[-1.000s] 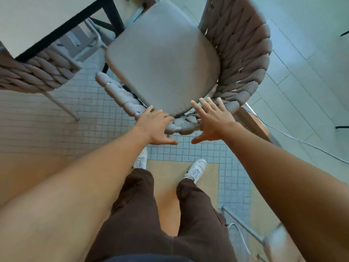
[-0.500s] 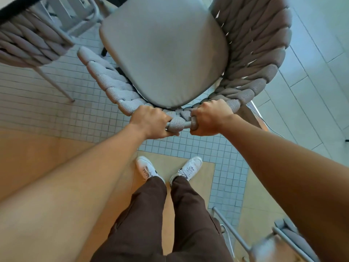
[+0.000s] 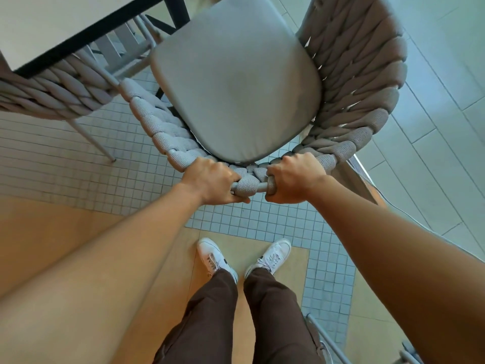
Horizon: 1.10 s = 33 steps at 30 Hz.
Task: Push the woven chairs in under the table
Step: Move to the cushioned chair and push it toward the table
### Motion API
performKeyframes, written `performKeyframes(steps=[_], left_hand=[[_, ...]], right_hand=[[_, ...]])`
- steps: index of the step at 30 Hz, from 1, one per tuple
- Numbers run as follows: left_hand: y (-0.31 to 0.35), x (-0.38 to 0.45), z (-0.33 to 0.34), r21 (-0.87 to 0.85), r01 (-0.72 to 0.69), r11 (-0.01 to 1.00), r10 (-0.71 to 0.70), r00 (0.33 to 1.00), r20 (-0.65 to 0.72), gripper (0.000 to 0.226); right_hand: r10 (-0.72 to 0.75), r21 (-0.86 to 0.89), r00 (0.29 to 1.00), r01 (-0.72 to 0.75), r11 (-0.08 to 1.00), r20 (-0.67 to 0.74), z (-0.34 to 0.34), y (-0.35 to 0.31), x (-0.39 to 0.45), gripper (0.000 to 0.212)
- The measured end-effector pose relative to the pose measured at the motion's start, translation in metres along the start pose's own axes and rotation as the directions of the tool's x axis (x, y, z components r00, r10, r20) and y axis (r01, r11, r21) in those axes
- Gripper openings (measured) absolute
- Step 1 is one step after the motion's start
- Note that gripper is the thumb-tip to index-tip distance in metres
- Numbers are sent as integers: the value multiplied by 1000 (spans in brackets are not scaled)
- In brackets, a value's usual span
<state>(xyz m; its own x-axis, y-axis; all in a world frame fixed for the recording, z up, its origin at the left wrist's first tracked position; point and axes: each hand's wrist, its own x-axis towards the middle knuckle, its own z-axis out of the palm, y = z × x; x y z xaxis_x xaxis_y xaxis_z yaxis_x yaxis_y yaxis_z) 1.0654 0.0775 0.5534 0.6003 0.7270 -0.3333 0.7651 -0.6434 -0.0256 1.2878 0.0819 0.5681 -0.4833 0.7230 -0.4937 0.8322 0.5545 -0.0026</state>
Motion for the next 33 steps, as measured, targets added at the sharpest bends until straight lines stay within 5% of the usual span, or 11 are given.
performKeyframes(steps=[8, 13, 18, 22, 33], left_hand=[[34, 6, -12, -184, 258, 949, -251, 966, 61, 77], [84, 20, -23, -243, 343, 907, -334, 939, 78, 80], [117, 43, -30, -207, 475, 855, -470, 879, 76, 66], [137, 65, -32, -241, 500, 832, -503, 863, 56, 66], [108, 63, -33, -261, 473, 842, -488, 873, 7, 63]], right_hand=[[-34, 27, 999, 33, 999, 31, 0, 4, -1, 45], [-202, 49, 975, 198, 979, 96, -4, 21, -3, 55], [-286, -27, 945, 294, 956, 160, -14, 118, -26, 47], [-241, -116, 966, 251, 961, 88, -20, 178, -35, 49], [-299, -207, 954, 292, 934, -1, -28, 169, -4, 57]])
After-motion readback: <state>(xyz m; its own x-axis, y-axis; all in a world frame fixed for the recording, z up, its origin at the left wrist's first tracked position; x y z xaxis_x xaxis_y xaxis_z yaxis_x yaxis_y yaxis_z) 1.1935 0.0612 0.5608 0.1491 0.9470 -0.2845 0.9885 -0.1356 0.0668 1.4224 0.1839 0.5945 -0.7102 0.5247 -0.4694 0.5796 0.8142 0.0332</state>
